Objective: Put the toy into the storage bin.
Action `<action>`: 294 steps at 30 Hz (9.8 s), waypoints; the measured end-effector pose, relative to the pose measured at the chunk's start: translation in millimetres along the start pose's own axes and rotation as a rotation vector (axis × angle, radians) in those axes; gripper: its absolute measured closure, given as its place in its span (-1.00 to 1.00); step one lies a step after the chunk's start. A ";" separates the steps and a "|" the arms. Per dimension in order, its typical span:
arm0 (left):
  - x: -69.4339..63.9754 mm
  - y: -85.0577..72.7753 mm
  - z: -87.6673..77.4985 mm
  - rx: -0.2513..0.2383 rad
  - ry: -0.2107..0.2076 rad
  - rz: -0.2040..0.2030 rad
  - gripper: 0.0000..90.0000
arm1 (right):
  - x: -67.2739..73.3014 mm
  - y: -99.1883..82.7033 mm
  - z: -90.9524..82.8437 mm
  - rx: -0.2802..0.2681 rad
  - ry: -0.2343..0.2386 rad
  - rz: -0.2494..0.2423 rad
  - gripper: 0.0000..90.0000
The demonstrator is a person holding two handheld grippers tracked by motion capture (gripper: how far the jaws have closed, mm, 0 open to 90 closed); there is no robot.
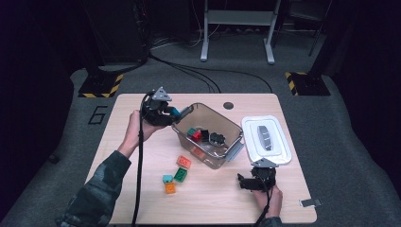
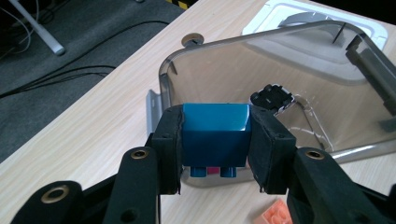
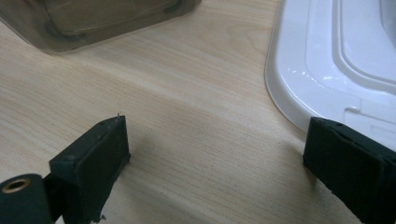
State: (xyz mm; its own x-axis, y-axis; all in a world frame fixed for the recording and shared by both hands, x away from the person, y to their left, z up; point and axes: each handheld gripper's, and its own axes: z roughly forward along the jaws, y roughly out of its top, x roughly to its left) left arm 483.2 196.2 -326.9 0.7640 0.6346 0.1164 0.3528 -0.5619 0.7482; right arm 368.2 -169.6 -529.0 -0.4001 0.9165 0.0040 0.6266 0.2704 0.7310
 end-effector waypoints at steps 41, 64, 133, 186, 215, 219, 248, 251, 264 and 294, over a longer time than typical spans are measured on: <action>-9.4 -13.7 68.6 0.231 -0.058 -0.096 0.27 | 0.0 0.0 0.0 0.000 0.000 0.000 -0.87; -18.9 -49.9 1.2 0.112 -0.020 -0.102 -0.68 | 0.0 0.0 0.0 0.000 0.000 0.000 -0.87; -50.5 -152.8 7.8 0.181 -0.145 -0.109 0.51 | 0.1 -0.1 -0.1 0.000 -0.001 0.001 -0.87; -1.8 8.0 19.5 0.123 -0.037 -0.068 0.51 | 0.1 0.2 0.7 0.011 0.003 -0.001 -0.95; -1.3 -4.3 58.3 0.313 -0.109 -0.124 0.44 | 0.1 0.2 0.5 0.011 0.004 0.002 -0.94; -1.5 -6.3 56.2 0.312 -0.106 -0.127 0.36 | 0.2 0.2 0.5 0.010 0.002 0.002 -0.94; -45.3 -97.1 1.8 0.181 -0.049 -0.131 -0.66 | 0.5 0.1 0.4 0.010 -0.001 0.005 -0.94; -53.1 -111.8 9.2 0.211 -0.056 -0.133 -0.68 | 0.4 0.1 0.4 0.010 -0.001 0.005 -0.94; -92.6 -168.6 35.2 0.266 -0.117 -0.172 -0.73 | 0.5 0.1 0.4 0.011 -0.002 0.005 -0.93; -102.8 -200.6 22.1 0.221 0.017 -0.084 0.28 | 0.6 0.1 0.4 0.010 -0.004 0.005 -0.93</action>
State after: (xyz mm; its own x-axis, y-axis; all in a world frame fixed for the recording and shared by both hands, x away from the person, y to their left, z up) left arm 345.8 231.9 -503.3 0.7184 0.6918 0.0720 0.5261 -0.6082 0.5944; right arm 368.3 -169.0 -529.2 -0.3945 0.9189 0.0048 0.6349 0.2688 0.7244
